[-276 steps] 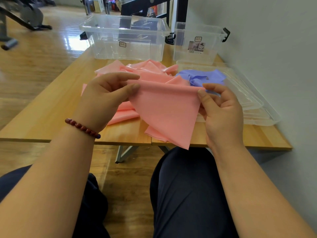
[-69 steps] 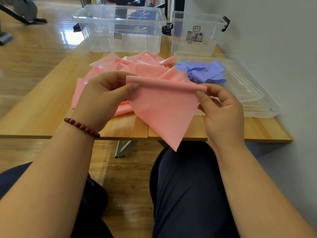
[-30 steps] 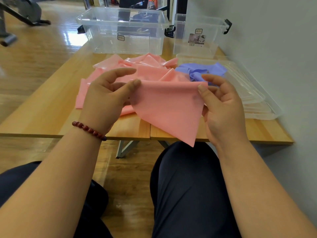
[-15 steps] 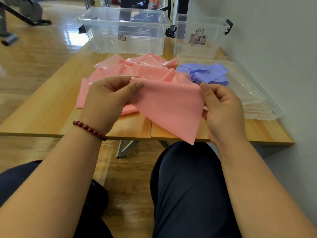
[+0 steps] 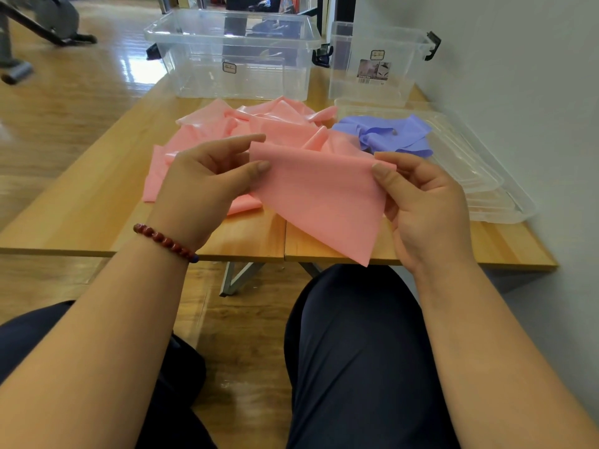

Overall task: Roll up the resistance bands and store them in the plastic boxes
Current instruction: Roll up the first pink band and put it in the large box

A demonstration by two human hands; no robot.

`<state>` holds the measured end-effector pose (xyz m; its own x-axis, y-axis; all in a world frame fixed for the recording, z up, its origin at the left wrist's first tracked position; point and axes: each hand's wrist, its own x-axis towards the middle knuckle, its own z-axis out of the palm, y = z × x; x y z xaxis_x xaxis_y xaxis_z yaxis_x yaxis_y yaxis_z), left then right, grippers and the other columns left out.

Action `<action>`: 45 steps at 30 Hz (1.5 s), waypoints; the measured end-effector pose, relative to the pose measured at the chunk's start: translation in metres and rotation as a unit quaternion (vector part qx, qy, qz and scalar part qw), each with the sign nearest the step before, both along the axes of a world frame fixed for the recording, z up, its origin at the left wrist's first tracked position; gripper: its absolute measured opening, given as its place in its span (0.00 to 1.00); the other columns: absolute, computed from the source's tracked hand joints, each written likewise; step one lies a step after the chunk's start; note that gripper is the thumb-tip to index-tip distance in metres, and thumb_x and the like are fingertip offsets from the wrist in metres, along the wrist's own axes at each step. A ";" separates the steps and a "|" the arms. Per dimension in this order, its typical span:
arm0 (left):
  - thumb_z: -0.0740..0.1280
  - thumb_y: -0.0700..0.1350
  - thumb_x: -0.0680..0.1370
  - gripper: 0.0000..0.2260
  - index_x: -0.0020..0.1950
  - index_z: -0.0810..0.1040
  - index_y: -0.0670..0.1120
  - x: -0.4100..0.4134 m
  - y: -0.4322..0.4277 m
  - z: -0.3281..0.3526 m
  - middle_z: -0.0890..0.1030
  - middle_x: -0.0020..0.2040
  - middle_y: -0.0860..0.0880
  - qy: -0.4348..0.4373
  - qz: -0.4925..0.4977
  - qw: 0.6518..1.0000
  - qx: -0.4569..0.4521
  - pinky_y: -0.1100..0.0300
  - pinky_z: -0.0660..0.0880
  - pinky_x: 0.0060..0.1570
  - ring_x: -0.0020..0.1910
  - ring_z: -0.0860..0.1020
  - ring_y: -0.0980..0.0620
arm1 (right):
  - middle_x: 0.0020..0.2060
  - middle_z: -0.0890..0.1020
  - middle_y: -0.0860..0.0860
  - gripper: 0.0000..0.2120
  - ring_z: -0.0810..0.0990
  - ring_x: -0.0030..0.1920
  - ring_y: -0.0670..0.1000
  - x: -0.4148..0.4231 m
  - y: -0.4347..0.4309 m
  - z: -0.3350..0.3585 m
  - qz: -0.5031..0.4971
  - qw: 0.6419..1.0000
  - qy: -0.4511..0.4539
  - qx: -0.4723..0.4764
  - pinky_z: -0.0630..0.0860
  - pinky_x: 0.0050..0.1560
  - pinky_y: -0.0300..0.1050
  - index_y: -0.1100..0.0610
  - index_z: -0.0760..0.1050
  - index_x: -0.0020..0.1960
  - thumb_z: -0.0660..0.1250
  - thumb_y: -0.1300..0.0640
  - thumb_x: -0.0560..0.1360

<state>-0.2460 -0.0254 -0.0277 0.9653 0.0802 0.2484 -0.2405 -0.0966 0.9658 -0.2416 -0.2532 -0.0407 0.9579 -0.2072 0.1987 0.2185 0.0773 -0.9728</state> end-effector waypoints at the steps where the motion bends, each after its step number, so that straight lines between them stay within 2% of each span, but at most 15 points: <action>1: 0.70 0.40 0.76 0.11 0.55 0.81 0.52 0.000 0.000 0.000 0.85 0.50 0.51 -0.002 0.003 1.000 0.004 0.58 0.80 0.52 0.53 0.82 0.53 | 0.49 0.85 0.48 0.05 0.83 0.51 0.49 0.000 0.000 0.001 -0.004 1.000 0.000 -0.006 0.79 0.47 0.43 0.48 0.83 0.48 0.72 0.57 0.75; 5: 0.70 0.40 0.76 0.07 0.53 0.82 0.49 0.000 0.000 0.001 0.85 0.48 0.51 -0.009 0.012 1.000 0.009 0.57 0.81 0.52 0.52 0.83 0.52 | 0.45 0.85 0.45 0.04 0.83 0.47 0.46 -0.001 0.001 0.002 -0.018 1.000 0.007 -0.010 0.79 0.44 0.41 0.47 0.83 0.47 0.71 0.55 0.76; 9: 0.71 0.46 0.73 0.11 0.54 0.80 0.55 0.000 0.001 0.001 0.84 0.43 0.50 -0.014 -0.004 1.000 -0.007 0.56 0.80 0.51 0.48 0.83 0.51 | 0.41 0.84 0.43 0.02 0.82 0.43 0.43 0.000 0.001 0.004 -0.032 0.999 0.005 -0.024 0.78 0.41 0.38 0.48 0.82 0.46 0.70 0.53 0.77; 11: 0.71 0.45 0.74 0.10 0.54 0.80 0.55 0.001 0.001 0.000 0.83 0.42 0.50 -0.015 0.004 1.000 -0.005 0.56 0.81 0.50 0.47 0.82 0.51 | 0.43 0.84 0.42 0.02 0.82 0.44 0.42 -0.001 0.002 0.003 -0.028 0.999 0.007 -0.025 0.78 0.42 0.38 0.47 0.82 0.47 0.70 0.52 0.77; 13: 0.70 0.45 0.76 0.06 0.51 0.82 0.53 0.001 -0.001 0.000 0.84 0.43 0.51 -0.015 0.023 1.000 0.001 0.57 0.81 0.49 0.47 0.83 0.52 | 0.47 0.84 0.44 0.02 0.82 0.49 0.45 -0.002 0.002 0.002 -0.010 1.000 0.008 -0.021 0.80 0.45 0.42 0.46 0.82 0.48 0.71 0.52 0.76; 16: 0.69 0.43 0.77 0.04 0.49 0.82 0.51 0.001 -0.004 0.000 0.84 0.41 0.54 -0.011 0.039 0.999 0.003 0.63 0.80 0.43 0.42 0.82 0.59 | 0.49 0.85 0.44 0.04 0.82 0.51 0.46 -0.002 0.003 0.001 -0.006 0.999 0.001 -0.032 0.82 0.51 0.48 0.46 0.82 0.50 0.73 0.52 0.75; 21: 0.68 0.44 0.78 0.04 0.47 0.82 0.51 0.001 -0.006 -0.002 0.84 0.45 0.51 0.000 0.054 0.998 -0.008 0.62 0.80 0.45 0.44 0.83 0.57 | 0.48 0.84 0.45 0.02 0.81 0.51 0.49 -0.003 0.004 0.001 -0.036 0.998 -0.002 -0.055 0.80 0.54 0.58 0.46 0.82 0.46 0.73 0.49 0.75; 27: 0.69 0.44 0.77 0.07 0.52 0.80 0.54 -0.001 -0.006 -0.002 0.84 0.42 0.55 -0.002 0.022 1.000 -0.016 0.61 0.81 0.45 0.45 0.83 0.57 | 0.46 0.84 0.43 0.04 0.81 0.48 0.45 -0.003 0.007 0.000 -0.056 0.996 0.004 -0.069 0.81 0.51 0.48 0.47 0.81 0.49 0.72 0.49 0.75; 30: 0.71 0.44 0.73 0.10 0.53 0.80 0.52 -0.002 -0.004 0.000 0.85 0.42 0.54 0.005 -0.008 1.000 -0.016 0.61 0.81 0.46 0.48 0.84 0.54 | 0.37 0.82 0.42 0.02 0.79 0.41 0.43 -0.002 0.007 0.001 -0.061 0.996 -0.011 -0.058 0.78 0.42 0.44 0.45 0.79 0.47 0.71 0.49 0.75; 32: 0.70 0.42 0.75 0.07 0.52 0.80 0.51 -0.001 -0.004 0.000 0.85 0.42 0.53 0.007 -0.004 1.000 -0.012 0.62 0.80 0.45 0.48 0.84 0.53 | 0.35 0.80 0.42 0.02 0.78 0.39 0.42 -0.002 0.007 0.001 -0.065 0.996 -0.020 -0.065 0.77 0.41 0.45 0.44 0.79 0.46 0.71 0.49 0.76; 36: 0.70 0.42 0.76 0.04 0.49 0.82 0.50 0.002 -0.005 -0.002 0.84 0.45 0.52 0.004 0.025 1.000 -0.011 0.63 0.80 0.44 0.48 0.83 0.54 | 0.43 0.84 0.42 0.03 0.82 0.45 0.41 -0.005 0.007 0.001 -0.023 0.999 -0.018 -0.032 0.80 0.45 0.42 0.46 0.80 0.50 0.71 0.51 0.76; 39: 0.70 0.43 0.76 0.03 0.47 0.82 0.51 0.002 -0.004 -0.003 0.84 0.44 0.53 -0.005 0.043 0.999 -0.006 0.62 0.80 0.46 0.48 0.83 0.53 | 0.49 0.85 0.45 0.06 0.83 0.51 0.46 -0.006 0.006 0.000 -0.022 0.999 -0.008 -0.031 0.82 0.50 0.46 0.48 0.81 0.54 0.70 0.52 0.77; 42: 0.68 0.43 0.78 0.05 0.50 0.80 0.53 0.000 -0.006 -0.002 0.83 0.42 0.55 -0.018 0.043 0.999 -0.004 0.66 0.79 0.42 0.42 0.82 0.60 | 0.48 0.84 0.45 0.07 0.83 0.51 0.47 -0.008 0.007 0.000 -0.037 0.998 -0.002 -0.041 0.82 0.52 0.55 0.50 0.81 0.52 0.69 0.49 0.77; 45: 0.67 0.42 0.78 0.06 0.52 0.79 0.53 -0.002 -0.007 0.000 0.83 0.38 0.56 -0.025 0.040 0.999 -0.004 0.66 0.79 0.40 0.40 0.81 0.61 | 0.45 0.85 0.44 0.07 0.83 0.48 0.45 -0.007 0.007 0.001 -0.044 0.998 -0.004 -0.039 0.83 0.51 0.54 0.51 0.82 0.51 0.70 0.49 0.77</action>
